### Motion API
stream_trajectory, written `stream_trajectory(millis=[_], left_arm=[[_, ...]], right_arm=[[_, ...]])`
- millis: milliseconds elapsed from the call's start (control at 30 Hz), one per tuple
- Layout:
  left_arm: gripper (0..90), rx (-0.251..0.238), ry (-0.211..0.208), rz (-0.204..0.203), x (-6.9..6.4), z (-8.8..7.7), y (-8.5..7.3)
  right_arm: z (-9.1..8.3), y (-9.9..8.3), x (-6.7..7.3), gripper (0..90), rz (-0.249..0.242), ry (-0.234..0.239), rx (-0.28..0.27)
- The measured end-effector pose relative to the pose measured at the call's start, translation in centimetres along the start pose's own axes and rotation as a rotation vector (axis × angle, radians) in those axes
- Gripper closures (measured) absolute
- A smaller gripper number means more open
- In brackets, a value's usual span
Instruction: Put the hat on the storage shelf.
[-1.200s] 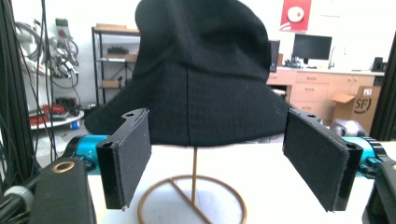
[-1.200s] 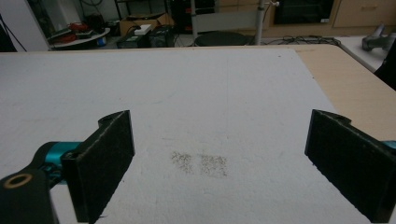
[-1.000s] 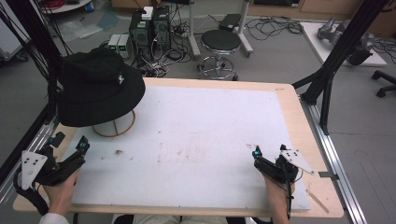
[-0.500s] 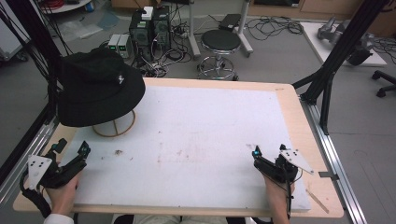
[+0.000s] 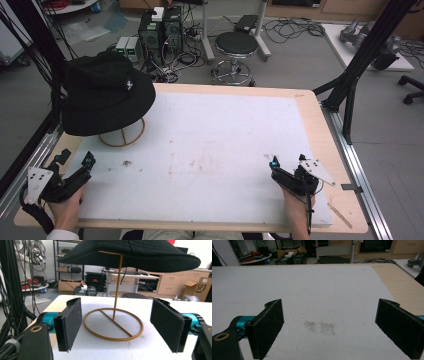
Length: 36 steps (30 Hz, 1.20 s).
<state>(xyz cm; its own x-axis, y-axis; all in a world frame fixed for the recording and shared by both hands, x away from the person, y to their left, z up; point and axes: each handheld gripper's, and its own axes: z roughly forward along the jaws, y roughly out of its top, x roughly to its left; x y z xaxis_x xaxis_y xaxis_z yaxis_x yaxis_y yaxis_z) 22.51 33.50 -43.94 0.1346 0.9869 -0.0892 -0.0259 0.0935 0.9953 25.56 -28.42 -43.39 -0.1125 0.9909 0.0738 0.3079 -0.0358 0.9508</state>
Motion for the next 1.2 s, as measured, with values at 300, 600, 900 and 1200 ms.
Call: stream_trajectory(millis=[300,600,900,1200], left_arm=[[26.3,-0.001,0.001,-0.01,0.01,-0.3,-0.12],[26.6,-0.005,-0.04,-0.013,-0.64,-0.32,-0.25],[26.7,0.002,-0.034,-0.035,-0.31,-0.31,-0.39],[27.0,0.007,-0.035,-0.047,-0.12,-0.62,-0.48]], right_arm=[[-0.01,-0.01,0.11,7.3,0.003,0.006,0.001],[-0.06,-0.02,0.17,7.3,0.007,0.005,0.008],[0.02,-0.05,0.13,7.3,0.007,0.007,0.009],[0.01,-0.05,0.02,7.3,0.014,0.009,0.012]])
